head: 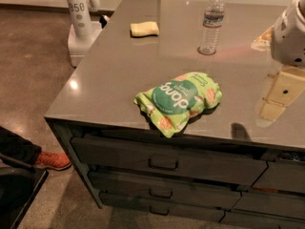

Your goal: Move green rice chip bag near sponge

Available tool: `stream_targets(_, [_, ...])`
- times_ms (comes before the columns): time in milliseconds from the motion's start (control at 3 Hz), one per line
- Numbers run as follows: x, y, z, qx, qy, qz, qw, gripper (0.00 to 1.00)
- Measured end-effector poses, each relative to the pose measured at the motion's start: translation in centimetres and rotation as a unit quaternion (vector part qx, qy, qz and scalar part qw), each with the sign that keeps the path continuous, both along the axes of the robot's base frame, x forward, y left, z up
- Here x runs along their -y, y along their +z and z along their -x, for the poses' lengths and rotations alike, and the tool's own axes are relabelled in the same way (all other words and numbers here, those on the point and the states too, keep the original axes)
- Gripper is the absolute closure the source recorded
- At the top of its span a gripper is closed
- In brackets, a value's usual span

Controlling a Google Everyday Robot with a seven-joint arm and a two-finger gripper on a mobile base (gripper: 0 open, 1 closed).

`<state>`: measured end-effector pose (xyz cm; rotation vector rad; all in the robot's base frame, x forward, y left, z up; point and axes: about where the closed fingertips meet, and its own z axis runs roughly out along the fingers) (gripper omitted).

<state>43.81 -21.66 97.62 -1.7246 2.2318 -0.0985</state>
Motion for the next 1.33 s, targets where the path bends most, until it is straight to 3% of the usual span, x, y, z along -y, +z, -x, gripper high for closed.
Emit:
stream_targets(333, [0.0, 0.0, 0.0, 0.001, 0.000, 0.000, 1.0000, 0.00])
stream_targets(1000, [-1.2, -2.4, -4.3, -0.010, 0.001, -0.014, 0.9998, 0.00])
stream_targets(1333, [-1.9, -4.6, -6.8, -0.027, 0.002, -0.010, 0.9996, 0.00])
